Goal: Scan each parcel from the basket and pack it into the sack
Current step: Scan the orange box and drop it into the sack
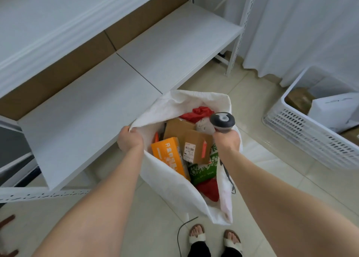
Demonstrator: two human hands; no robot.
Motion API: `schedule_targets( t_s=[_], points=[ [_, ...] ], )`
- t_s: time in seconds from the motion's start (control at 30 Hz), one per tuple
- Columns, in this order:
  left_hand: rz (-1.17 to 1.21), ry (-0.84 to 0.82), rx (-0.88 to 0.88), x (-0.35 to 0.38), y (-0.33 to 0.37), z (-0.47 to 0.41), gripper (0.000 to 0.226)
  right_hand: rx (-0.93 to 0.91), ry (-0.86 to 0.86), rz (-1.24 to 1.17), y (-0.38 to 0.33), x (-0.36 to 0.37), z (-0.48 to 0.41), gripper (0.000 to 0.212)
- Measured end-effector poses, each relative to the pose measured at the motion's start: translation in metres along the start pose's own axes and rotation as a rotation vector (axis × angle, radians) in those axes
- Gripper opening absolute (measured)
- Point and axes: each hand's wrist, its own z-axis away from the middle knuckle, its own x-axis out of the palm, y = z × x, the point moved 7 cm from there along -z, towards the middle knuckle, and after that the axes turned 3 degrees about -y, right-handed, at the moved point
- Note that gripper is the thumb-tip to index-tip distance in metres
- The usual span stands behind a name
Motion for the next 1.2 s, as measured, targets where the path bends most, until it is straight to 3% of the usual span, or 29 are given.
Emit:
schedule_targets(
  t_s=[0.13,0.3,0.5,0.6,0.67,0.9,1.07,1.2],
  points=[
    [0.041,0.089,0.006,-0.009,0.006,-0.001,0.026,-0.064,0.038,-0.048,-0.013,0.003,-0.001,0.013],
    [-0.073,-0.047,-0.075,0.015,-0.021,0.001,0.030,-0.056,-0.100,0.047,0.006,0.032,-0.012,0.009],
    [-0.033,-0.239,-0.242,0.053,-0.039,0.022,0.067,-0.009,-0.113,0.095,0.025,0.038,-0.017,0.014],
    [-0.096,-0.326,-0.243,0.067,-0.040,0.034,0.047,-0.004,-0.098,0.103,0.029,0.034,-0.017,0.010],
    [-0.137,-0.274,-0.153,0.063,-0.024,0.036,0.034,-0.028,-0.097,0.063,0.020,0.034,-0.012,0.002],
    [-0.146,-0.065,-0.062,-0.007,0.012,0.009,0.033,-0.146,-0.222,-0.177,-0.039,0.061,0.032,0.009],
    [-0.212,-0.230,-0.214,0.003,-0.039,0.002,0.035,-0.084,-0.307,-0.086,-0.017,0.078,0.032,0.003],
    [-0.181,-0.265,-0.298,0.021,-0.064,0.013,0.032,-0.084,-0.462,-0.152,-0.014,0.110,0.048,0.015]
  ],
)
